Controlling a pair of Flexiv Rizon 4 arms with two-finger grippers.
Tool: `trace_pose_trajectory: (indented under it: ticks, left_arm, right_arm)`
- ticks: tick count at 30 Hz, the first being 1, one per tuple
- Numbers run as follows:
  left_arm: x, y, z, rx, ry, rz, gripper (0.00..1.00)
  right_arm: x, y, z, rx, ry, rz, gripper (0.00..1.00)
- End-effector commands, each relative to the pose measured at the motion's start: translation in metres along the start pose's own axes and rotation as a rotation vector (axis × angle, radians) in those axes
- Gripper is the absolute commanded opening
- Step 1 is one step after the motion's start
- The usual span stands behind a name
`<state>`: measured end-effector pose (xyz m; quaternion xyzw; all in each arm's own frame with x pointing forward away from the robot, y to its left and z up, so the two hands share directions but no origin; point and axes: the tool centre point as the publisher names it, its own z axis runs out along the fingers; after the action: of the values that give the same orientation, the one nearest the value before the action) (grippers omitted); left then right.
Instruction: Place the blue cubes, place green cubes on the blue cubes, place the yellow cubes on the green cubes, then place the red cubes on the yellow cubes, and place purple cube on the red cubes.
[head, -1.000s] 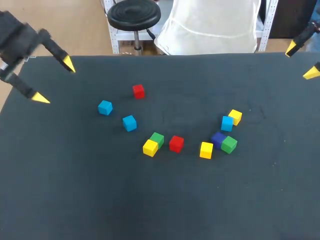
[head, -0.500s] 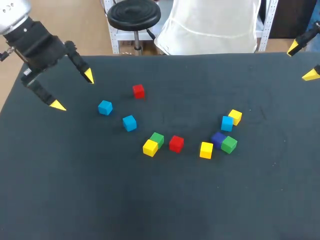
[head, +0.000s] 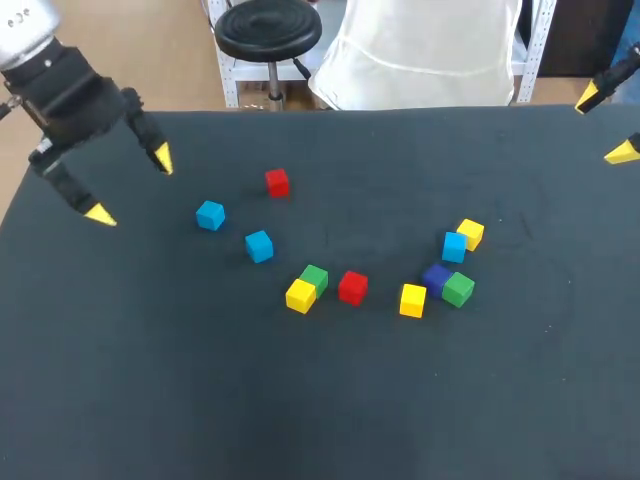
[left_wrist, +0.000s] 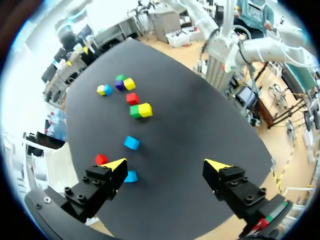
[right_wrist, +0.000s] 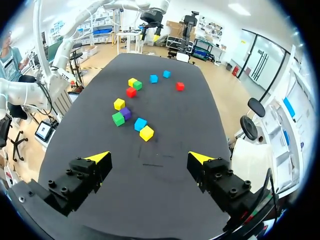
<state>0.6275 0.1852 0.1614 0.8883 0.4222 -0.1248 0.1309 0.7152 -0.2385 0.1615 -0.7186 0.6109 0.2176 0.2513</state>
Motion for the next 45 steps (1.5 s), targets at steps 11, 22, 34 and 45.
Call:
trace_pose_trajectory:
  ticks: [11, 22, 34, 45]
  left_arm:
    - [-0.030, 0.051, 0.055, 0.173, 0.061, 0.200, 1.00]
    - [-0.044, 0.081, 0.108, 0.286, 0.070, 0.295, 1.00]
    - [-0.039, 0.092, 0.142, 0.314, 0.054, 0.300, 1.00]
    - [-0.031, 0.099, 0.146, 0.313, 0.042, 0.306, 1.00]
  right_arm:
    - [0.000, 0.001, 0.000, 0.002, 0.001, 0.000, 1.00]
    - [0.000, 0.001, 0.000, 0.002, 0.001, 0.000, 1.00]
    - [0.000, 0.001, 0.000, 0.002, 0.001, 0.000, 1.00]
    - [0.000, 0.001, 0.000, 0.002, 0.001, 0.000, 1.00]
